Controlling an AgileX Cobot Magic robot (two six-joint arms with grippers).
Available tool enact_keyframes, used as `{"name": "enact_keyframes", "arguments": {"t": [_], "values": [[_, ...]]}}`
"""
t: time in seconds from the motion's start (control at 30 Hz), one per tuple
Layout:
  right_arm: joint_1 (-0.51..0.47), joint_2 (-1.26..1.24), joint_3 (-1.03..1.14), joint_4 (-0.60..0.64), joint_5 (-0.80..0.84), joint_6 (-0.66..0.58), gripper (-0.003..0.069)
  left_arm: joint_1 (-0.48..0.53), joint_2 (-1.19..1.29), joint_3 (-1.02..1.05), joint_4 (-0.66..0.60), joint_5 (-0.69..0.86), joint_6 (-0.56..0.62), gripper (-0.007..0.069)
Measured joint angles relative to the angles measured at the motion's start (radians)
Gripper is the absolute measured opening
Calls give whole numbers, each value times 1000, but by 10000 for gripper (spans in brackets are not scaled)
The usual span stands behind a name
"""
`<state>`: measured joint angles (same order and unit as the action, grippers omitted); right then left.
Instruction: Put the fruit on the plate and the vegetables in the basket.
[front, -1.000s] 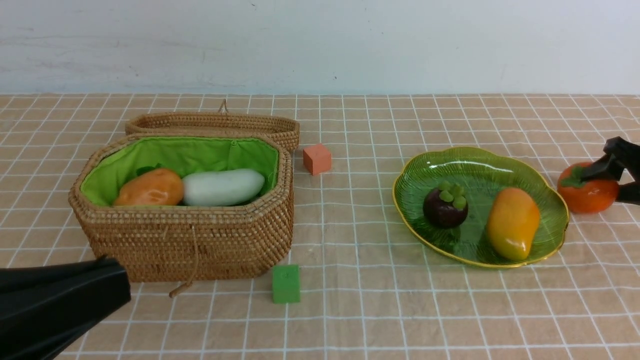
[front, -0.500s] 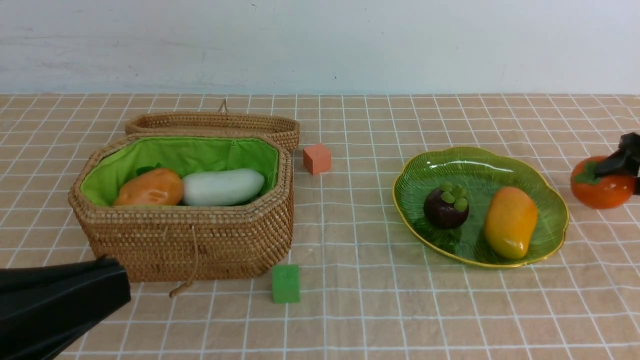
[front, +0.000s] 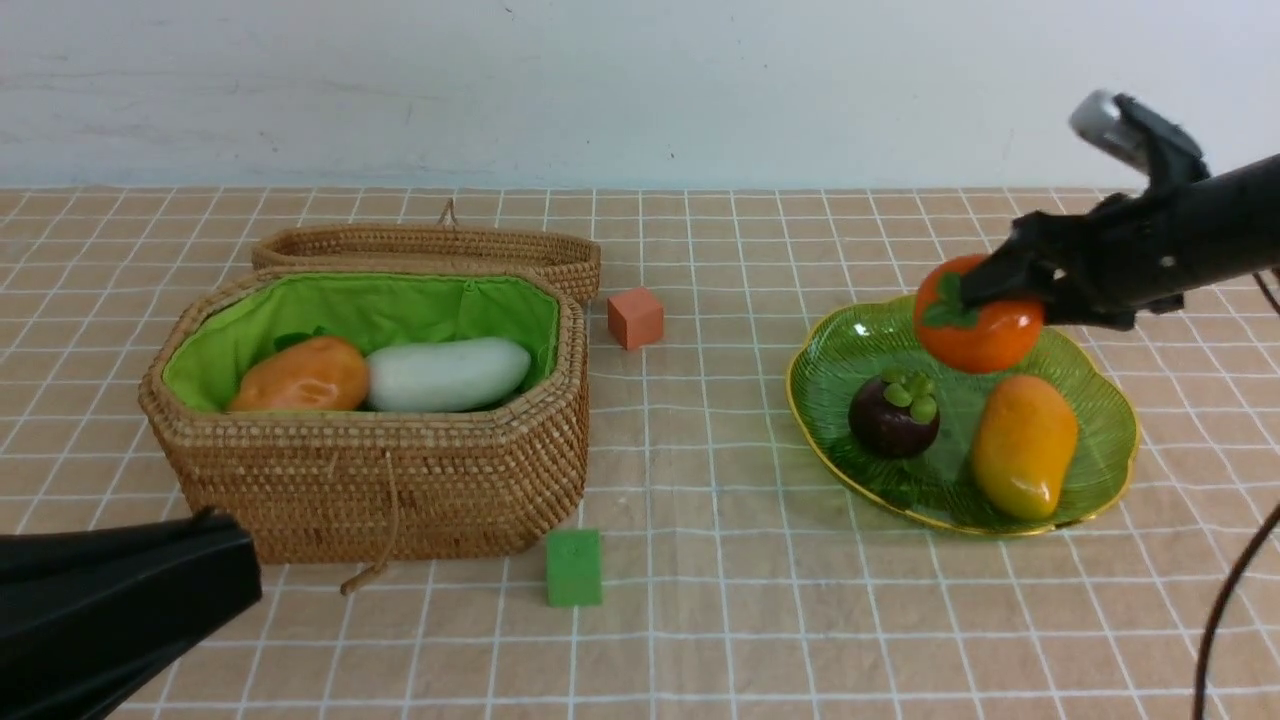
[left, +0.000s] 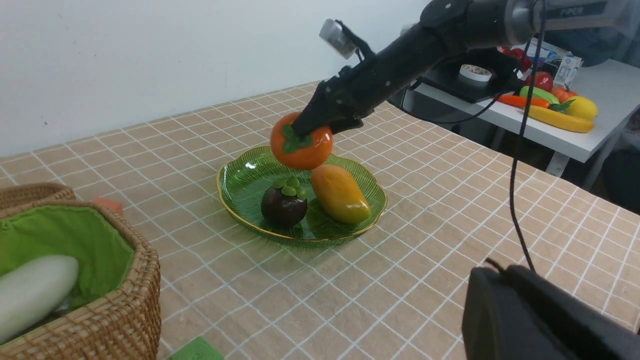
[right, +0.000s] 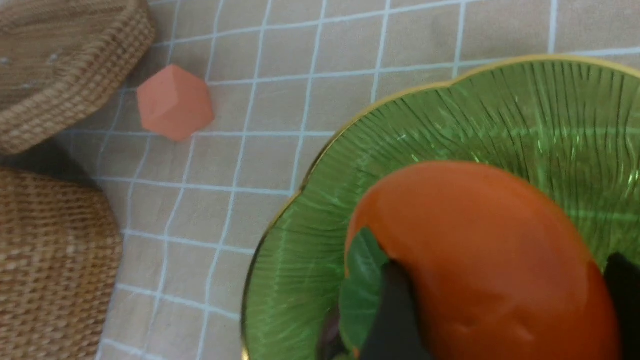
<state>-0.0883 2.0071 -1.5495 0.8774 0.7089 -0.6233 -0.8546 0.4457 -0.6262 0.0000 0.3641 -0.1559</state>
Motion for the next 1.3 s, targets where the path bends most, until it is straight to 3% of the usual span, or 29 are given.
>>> {"name": "enact_keyframes", "arguments": {"t": [0.17,0.23,0.37,0.43,0.5,0.6,0.7,0.73,0.77,0.8,0.83,0.9,1.1,1.3], "values": [[19,26,0,-8,-78,0,526,0,0,0,10,2,0,-6],[14,20,0,-10,-77,-2,603,0,0,0,22,2,0,-6],[-22,-29,0,-23,2,2,676,0,0,0,54,-13,0,-4],[-45,-65,0,-29,55,14,666,0,0,0,75,-22,0,-3],[-69,-120,0,-40,112,34,639,0,0,0,100,-31,0,-2],[-130,-275,9,-124,281,101,495,0,-2,0,150,-37,-6,-3],[-157,-454,78,-219,369,136,304,0,-31,16,187,-34,-34,-13],[-158,-467,85,-231,372,139,277,0,-39,19,189,-34,-39,-13],[-159,-575,149,-275,391,152,176,0,-79,51,206,-44,-66,-13],[-159,-588,158,-280,393,157,165,0,-84,61,208,-46,-70,-13],[-159,-701,226,-310,406,165,89,0,-131,101,222,-60,-103,-13],[-159,-833,332,-344,421,172,15,0,-176,161,229,-82,-154,-13],[-159,-1326,641,-433,444,250,-13,0,-285,334,246,-158,-227,-13],[-156,-1685,789,-541,408,385,-6,0,-286,388,248,-169,-233,-13]]}}
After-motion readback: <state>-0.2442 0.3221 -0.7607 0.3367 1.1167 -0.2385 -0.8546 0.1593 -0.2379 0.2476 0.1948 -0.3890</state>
